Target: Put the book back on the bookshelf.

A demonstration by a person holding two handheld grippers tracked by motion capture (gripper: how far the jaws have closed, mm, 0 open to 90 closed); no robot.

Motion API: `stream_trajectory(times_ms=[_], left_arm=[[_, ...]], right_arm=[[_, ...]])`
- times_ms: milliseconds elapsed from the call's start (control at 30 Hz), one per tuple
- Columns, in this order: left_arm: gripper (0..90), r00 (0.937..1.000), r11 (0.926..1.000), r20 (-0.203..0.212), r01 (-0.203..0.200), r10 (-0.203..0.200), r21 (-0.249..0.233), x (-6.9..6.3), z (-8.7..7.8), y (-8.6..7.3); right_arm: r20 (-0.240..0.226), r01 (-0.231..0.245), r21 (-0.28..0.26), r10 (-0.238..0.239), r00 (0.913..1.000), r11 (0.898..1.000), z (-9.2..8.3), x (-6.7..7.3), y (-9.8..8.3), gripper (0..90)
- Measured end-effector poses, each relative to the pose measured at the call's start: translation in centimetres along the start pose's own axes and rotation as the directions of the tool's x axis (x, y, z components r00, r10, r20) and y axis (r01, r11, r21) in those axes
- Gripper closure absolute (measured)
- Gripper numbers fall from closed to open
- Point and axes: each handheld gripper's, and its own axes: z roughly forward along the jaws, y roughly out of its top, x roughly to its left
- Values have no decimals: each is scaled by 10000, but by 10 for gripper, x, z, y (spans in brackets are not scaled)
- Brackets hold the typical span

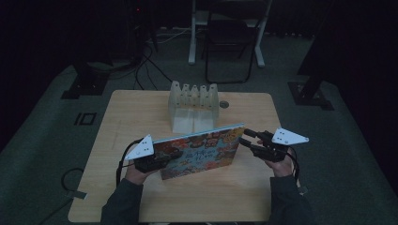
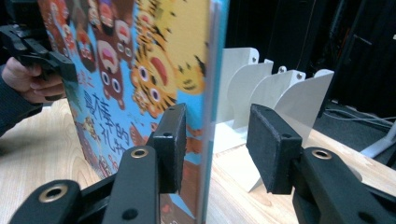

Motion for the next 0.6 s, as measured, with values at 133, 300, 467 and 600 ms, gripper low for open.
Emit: stream_trajectory(times_ms=[133,300,467,600], left_arm=[[679,10000,9998,18,54,-54,-183,0,2,0],[665,9999,9993,-101,116,-120,-364,1,3,-2],[677,9997,9989,-188,142,-151,-449,1,4,-2],[666,9996,9981,-275,78,-95,-606,0,4,-3]], right_arm=[[-31,-25,-15,25,10000,10000,0,0,-2,573],[-6,-24,-20,24,10000,10000,0,0,-2,576],[134,-126,-36,126,9998,9999,-3,-2,-5,576],[318,-186,-62,188,9993,9998,-7,-5,-7,576]])
